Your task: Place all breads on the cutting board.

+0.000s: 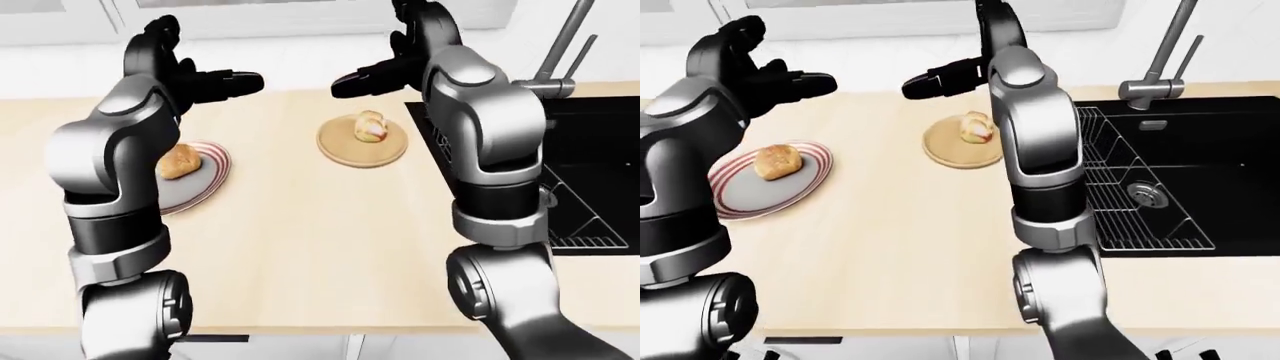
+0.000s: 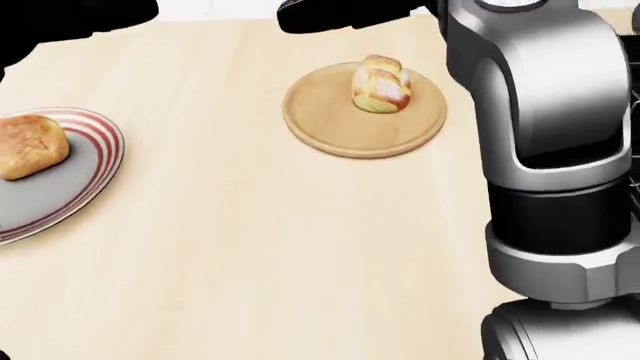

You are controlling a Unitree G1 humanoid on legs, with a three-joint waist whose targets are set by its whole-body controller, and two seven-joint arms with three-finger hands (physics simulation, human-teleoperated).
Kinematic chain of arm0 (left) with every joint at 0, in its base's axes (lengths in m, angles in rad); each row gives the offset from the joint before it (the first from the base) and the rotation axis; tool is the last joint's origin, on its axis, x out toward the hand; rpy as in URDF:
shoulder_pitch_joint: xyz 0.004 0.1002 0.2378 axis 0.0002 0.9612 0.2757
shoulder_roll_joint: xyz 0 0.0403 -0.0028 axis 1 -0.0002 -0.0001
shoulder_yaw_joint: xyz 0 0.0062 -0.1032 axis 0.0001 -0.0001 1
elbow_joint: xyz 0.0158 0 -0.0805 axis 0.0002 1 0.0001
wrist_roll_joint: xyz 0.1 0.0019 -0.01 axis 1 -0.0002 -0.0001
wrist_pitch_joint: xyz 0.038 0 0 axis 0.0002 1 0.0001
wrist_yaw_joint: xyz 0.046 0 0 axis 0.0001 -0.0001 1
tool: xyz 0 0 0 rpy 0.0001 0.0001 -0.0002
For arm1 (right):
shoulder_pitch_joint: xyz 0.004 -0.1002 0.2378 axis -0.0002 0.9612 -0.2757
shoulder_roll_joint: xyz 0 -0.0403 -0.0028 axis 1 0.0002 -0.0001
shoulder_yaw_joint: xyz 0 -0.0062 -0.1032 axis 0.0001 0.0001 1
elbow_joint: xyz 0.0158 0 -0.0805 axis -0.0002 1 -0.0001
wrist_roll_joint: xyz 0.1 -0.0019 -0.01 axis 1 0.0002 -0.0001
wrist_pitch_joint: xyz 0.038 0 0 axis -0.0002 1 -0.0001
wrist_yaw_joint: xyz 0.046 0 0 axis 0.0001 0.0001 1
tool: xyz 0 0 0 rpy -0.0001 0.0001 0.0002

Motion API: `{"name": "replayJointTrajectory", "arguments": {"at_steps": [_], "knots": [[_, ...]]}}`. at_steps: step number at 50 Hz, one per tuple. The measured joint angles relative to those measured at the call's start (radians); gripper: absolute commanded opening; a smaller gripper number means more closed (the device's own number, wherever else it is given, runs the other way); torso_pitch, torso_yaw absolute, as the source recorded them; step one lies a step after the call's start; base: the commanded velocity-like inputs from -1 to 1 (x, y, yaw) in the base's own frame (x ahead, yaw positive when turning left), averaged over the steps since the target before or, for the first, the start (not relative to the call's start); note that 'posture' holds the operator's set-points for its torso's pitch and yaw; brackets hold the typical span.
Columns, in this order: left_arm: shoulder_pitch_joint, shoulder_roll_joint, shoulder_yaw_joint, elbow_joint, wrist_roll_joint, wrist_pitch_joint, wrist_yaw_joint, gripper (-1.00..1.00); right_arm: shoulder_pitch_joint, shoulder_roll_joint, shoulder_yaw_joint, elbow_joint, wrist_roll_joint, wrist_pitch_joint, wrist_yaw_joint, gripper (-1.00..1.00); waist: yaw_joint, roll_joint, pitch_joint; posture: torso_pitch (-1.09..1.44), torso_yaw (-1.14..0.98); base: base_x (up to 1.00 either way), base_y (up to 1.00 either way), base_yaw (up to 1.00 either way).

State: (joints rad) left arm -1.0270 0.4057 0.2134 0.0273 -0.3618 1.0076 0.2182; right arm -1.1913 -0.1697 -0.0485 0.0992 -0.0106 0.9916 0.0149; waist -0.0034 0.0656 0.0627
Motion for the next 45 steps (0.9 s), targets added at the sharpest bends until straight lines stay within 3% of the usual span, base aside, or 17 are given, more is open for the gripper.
{"name": "replayJointTrajectory", "arguments": {"at_steps": [6, 8, 9, 10, 11, 14, 17, 20, 25, 28, 31, 33, 35, 39, 40, 42, 45], "knots": [[-0.018, 0.002, 0.004, -0.032, -0.005, -0.006, 0.001, 1.00, -0.020, -0.008, -0.006, -0.023, -0.010, -0.009, -0.002, 1.00, 0.018, -0.045, -0.033, 0.00, 0.00, 0.37, 0.00, 0.00], [-0.025, 0.004, 0.005, -0.038, -0.006, -0.013, 0.001, 1.00, -0.024, -0.008, -0.002, -0.029, -0.015, -0.013, 0.000, 1.00, 0.018, -0.069, -0.041, 0.00, 0.00, 0.04, 0.00, 0.00], [-0.026, 0.002, 0.005, -0.043, -0.005, -0.019, 0.001, 1.00, -0.024, -0.009, -0.003, -0.031, -0.017, -0.017, 0.000, 1.00, 0.016, -0.076, -0.039, 0.00, 0.00, 0.00, 0.00, 0.00], [-0.017, -0.005, 0.000, -0.045, -0.007, -0.022, 0.000, 1.00, -0.017, -0.009, -0.006, -0.031, -0.020, -0.019, 0.000, 1.00, 0.016, -0.061, -0.028, 0.00, 0.00, 0.00, 0.00, 0.00], [-0.012, -0.009, -0.008, -0.038, -0.009, -0.019, -0.002, 1.00, -0.010, -0.009, -0.011, -0.022, -0.023, -0.015, 0.000, 1.00, 0.016, -0.061, -0.014, 0.00, 0.00, 0.00, 0.00, 0.00], [-0.009, -0.018, -0.025, -0.020, -0.020, 0.000, -0.009, 1.00, 0.000, -0.012, -0.020, 0.004, -0.032, 0.016, -0.004, 1.00, 0.008, -0.080, 0.026, 0.00, 0.00, 0.00, 0.00, 0.00], [-0.008, -0.019, -0.024, -0.011, -0.023, 0.013, -0.009, 1.00, -0.001, -0.009, -0.019, 0.003, -0.036, 0.032, -0.003, 1.00, -0.006, -0.070, 0.021, 0.00, 0.00, 0.00, 0.00, 0.00], [-0.018, -0.012, -0.014, -0.021, -0.021, 0.015, -0.003, 1.00, -0.014, -0.004, -0.015, 0.000, -0.034, 0.023, -0.001, 1.00, -0.011, -0.044, 0.014, 0.00, 0.00, 0.00, 0.00, 0.00], [-0.014, 0.000, -0.001, -0.017, -0.011, 0.004, 0.001, 1.00, -0.019, 0.003, 0.005, 0.008, -0.028, 0.019, 0.007, 1.00, -0.002, -0.058, 0.006, 0.00, 0.00, 0.00, 0.00, 0.14], [-0.008, -0.010, -0.015, -0.010, -0.016, 0.008, -0.003, 1.00, -0.018, -0.005, -0.010, 0.005, -0.040, 0.027, 0.003, 1.00, 0.024, -0.048, -0.014, 0.00, 0.00, 0.00, 0.00, 1.00], [-0.005, 0.000, -0.001, -0.020, -0.012, 0.002, -0.003, 1.00, -0.018, 0.002, 0.004, -0.010, -0.044, 0.023, 0.007, 1.00, 0.051, -0.004, -0.043, 0.00, 0.00, 0.00, 0.00, 1.00], [-0.011, 0.002, 0.005, -0.027, -0.008, -0.004, 0.001, 1.00, -0.012, 0.005, 0.009, -0.013, -0.044, 0.021, 0.012, 1.00, 0.056, -0.011, -0.058, 0.00, 0.00, 0.00, 0.00, 1.00], [-0.016, 0.003, 0.004, -0.038, -0.008, -0.010, 0.000, 1.00, -0.006, 0.004, 0.015, -0.011, -0.052, 0.020, 0.018, 1.00, 0.051, -0.043, -0.050, 0.00, 0.00, 0.00, 0.00, 1.00], [-0.014, 0.006, 0.009, -0.050, -0.011, -0.006, 0.002, 1.00, -0.017, 0.016, 0.013, -0.009, -0.062, 0.015, 0.023, 1.00, 0.021, -0.119, -0.007, 0.00, 0.00, 0.00, 0.00, 0.38], [-0.013, 0.003, 0.011, -0.051, -0.009, -0.010, 0.003, 1.00, -0.018, 0.014, 0.013, -0.013, -0.063, 0.009, 0.023, 1.00, 0.004, -0.125, 0.002, 0.00, 0.00, 0.00, 0.00, 0.00], [0.006, -0.007, 0.001, -0.046, -0.009, -0.008, 0.003, 1.00, -0.004, 0.010, 0.009, -0.016, -0.068, 0.001, 0.021, 1.00, 0.002, -0.104, 0.017, 0.00, 0.00, 0.00, 0.00, 0.00], [0.016, -0.012, -0.018, -0.022, -0.014, 0.008, -0.006, 1.00, -0.001, -0.001, 0.001, 0.015, -0.081, 0.004, 0.018, 1.00, 0.001, -0.084, 0.017, 0.00, 0.00, 0.00, 0.00, 0.00]]}}
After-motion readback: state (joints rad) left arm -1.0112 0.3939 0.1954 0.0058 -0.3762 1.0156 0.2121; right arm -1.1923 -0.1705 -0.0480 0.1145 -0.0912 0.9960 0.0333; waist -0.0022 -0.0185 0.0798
